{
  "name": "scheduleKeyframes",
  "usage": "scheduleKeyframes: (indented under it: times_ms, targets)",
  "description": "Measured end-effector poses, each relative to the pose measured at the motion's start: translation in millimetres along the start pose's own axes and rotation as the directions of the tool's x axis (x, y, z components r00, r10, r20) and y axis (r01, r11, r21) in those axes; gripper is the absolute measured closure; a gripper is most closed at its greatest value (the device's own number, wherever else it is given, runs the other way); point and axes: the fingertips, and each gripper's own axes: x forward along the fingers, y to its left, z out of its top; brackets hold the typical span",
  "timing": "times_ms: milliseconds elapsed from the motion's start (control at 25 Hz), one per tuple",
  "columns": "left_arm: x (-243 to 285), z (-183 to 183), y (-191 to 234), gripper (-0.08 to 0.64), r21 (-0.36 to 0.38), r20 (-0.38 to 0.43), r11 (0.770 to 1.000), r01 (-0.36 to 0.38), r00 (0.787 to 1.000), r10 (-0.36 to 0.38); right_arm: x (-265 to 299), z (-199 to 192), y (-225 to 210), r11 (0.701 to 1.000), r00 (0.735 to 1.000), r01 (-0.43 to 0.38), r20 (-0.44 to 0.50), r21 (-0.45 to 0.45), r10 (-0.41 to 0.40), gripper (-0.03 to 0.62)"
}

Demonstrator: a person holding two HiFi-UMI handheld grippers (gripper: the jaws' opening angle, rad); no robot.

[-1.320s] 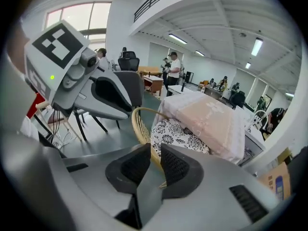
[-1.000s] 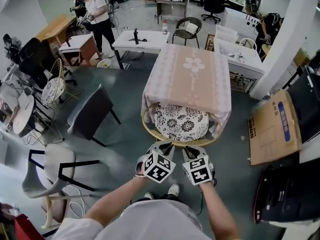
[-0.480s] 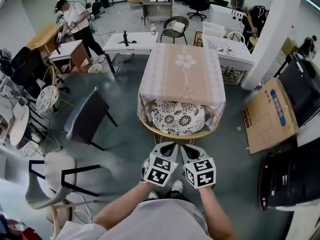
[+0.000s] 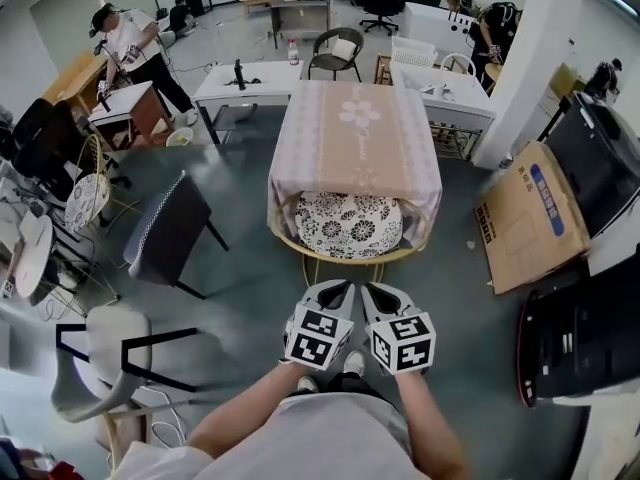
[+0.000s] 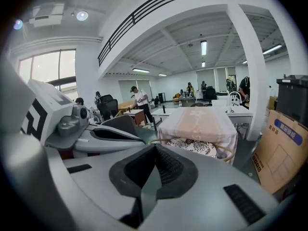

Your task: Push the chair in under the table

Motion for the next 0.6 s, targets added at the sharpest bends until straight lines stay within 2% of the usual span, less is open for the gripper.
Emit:
scheduleKeyframes:
  times_ms: [600]
  targets:
    - [4.7,-1.9,-12.8,0.553,-0.002,-0.010,1.000,0.019,1.000,-0.019,-7.4,-4.0,-5.5,1.000,1.000,0.007,0.002,0.003,-0.007,0.589]
